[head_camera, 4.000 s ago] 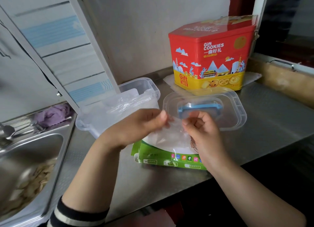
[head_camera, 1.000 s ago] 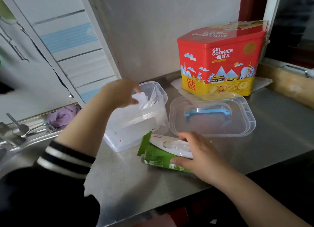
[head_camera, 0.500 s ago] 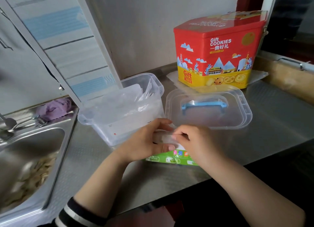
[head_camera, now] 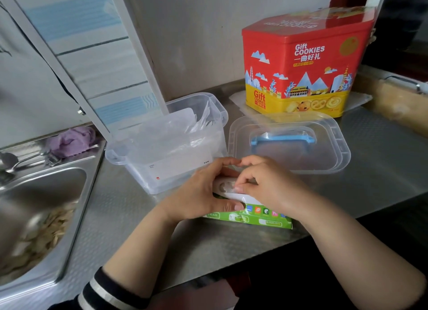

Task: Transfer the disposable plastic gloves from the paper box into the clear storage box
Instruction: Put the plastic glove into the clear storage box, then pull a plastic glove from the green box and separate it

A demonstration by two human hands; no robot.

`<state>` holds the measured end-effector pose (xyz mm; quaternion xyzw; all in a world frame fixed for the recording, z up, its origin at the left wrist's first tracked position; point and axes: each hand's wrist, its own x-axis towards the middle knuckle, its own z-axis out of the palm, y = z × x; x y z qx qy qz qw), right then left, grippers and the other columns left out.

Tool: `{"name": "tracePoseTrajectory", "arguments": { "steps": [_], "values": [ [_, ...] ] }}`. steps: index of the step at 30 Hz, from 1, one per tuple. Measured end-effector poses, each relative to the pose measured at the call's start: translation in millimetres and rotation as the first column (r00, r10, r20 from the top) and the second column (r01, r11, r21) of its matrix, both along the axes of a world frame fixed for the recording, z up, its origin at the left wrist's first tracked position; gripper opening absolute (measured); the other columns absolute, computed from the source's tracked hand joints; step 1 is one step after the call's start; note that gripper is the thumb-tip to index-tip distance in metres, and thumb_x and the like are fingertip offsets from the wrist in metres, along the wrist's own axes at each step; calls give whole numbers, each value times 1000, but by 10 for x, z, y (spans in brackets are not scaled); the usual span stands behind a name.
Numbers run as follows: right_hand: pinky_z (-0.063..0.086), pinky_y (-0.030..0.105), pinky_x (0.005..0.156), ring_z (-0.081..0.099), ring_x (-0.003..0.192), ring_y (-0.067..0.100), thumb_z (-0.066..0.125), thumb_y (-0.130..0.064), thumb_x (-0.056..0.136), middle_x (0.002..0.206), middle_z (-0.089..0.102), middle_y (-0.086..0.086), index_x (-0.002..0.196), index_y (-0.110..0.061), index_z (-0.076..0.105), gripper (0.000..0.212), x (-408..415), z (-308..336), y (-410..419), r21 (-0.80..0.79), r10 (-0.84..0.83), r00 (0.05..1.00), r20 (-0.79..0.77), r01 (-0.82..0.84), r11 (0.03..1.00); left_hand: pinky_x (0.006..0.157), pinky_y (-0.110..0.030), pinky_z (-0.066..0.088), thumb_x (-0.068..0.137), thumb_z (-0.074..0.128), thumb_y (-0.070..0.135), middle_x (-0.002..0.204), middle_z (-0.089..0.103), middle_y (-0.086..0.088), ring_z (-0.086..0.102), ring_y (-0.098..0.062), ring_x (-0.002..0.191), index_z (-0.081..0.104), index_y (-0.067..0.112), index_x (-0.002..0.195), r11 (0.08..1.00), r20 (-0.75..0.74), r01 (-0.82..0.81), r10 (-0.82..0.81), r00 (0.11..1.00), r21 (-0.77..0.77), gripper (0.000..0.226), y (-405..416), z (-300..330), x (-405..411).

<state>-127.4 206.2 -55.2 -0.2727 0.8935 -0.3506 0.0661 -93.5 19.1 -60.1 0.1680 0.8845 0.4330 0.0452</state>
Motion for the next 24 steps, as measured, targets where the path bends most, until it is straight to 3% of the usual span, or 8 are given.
{"name": "tracePoseTrajectory", "arguments": {
  "steps": [6,10,14,17,18,20,22,24],
  "values": [
    [46,39,86,54,99,15,59,-10,91,101,59,-5,81,-21,59,15,114,-169,-47,-196,-47,974,-221,3,981,95,-32,47,66,85,34,113,64,11,59,-10,111,47,23,120,998,-33,-30,29,999,-49,68,14,2,-19],
    [45,28,82,57,88,8,56,-12,94,92,63,-8,77,-33,54,28,110,-103,-8,-412,-106,994,5,98,906,95,-40,47,64,81,50,115,60,8,58,-14,110,50,19,119,996,-55,-50,46,997,-74,70,-7,-20,-12],
    [49,27,87,63,94,11,62,-21,92,94,68,-8,88,-29,63,8,113,-100,50,-531,-88,987,134,147,834,95,-41,47,61,79,54,114,59,13,57,-11,109,51,24,118,991,-66,-69,62,996,-116,70,0,-42,-11],
    [46,19,85,59,97,1,75,-42,74,102,60,-16,102,-33,61,32,117,-101,64,-366,-59,983,175,121,923,96,-44,45,62,78,57,116,59,11,56,-13,112,49,25,118,987,-91,-81,69,993,-137,71,-7,-72,-21],
    [44,19,85,57,96,0,78,-38,74,104,59,-17,101,-31,63,32,127,-107,35,-280,-76,991,110,104,954,96,-43,45,62,78,57,116,59,11,56,-13,112,49,25,118,986,-90,-83,70,993,-143,71,-9,-72,-21],
    [43,18,82,58,92,0,77,-23,79,100,63,-15,89,-25,67,14,164,-101,-34,-306,-89,996,-4,83,948,95,-43,45,63,78,56,115,59,12,56,-13,111,49,25,118,985,-84,-79,67,994,-153,70,-14,-71,-20],
    [44,12,73,60,79,-2,72,-11,83,83,67,-13,77,-26,66,18,185,-121,-49,-493,-106,994,40,112,863,95,-42,45,63,78,57,116,59,12,55,-13,111,49,25,119,985,-76,-70,59,995,-157,71,-9,-64,-13],
    [40,14,56,52,56,0,68,-10,86,64,63,-13,73,-26,66,20,181,-125,6,-689,-121,970,209,234,686,98,-42,44,62,79,58,120,58,11,54,-13,115,48,25,124,986,-59,-76,68,996,-150,76,-8,-54,-7]
  ]
}}
